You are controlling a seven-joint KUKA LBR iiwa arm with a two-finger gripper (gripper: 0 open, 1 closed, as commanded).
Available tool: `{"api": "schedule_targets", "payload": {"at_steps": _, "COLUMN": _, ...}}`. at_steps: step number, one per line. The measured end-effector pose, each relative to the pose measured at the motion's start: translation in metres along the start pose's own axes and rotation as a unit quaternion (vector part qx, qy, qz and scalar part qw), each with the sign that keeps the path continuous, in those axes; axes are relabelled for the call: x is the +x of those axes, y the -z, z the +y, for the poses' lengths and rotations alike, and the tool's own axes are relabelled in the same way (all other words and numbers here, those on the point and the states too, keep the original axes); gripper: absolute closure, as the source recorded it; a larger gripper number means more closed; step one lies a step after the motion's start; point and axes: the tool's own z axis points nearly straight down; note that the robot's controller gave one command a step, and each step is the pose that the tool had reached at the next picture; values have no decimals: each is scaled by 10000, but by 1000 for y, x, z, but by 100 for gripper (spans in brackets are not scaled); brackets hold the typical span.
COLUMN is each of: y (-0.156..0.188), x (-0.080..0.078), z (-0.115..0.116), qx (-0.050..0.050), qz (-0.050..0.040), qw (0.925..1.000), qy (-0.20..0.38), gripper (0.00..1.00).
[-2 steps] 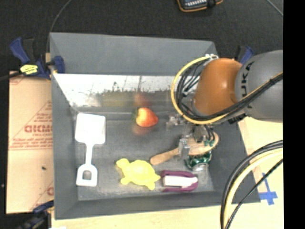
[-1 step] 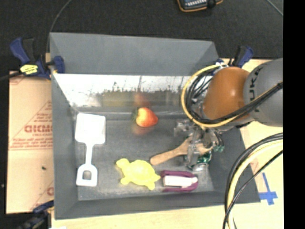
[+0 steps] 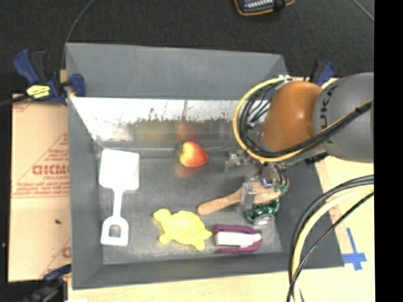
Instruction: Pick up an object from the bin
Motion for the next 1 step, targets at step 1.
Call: {"api": "schedule_targets", "payload": {"at_steps": 1, "y": -21, "x": 1, "z": 4, "qx": 16, "qz": 1, "qw": 9996, "qy": 287, "gripper": 0}}
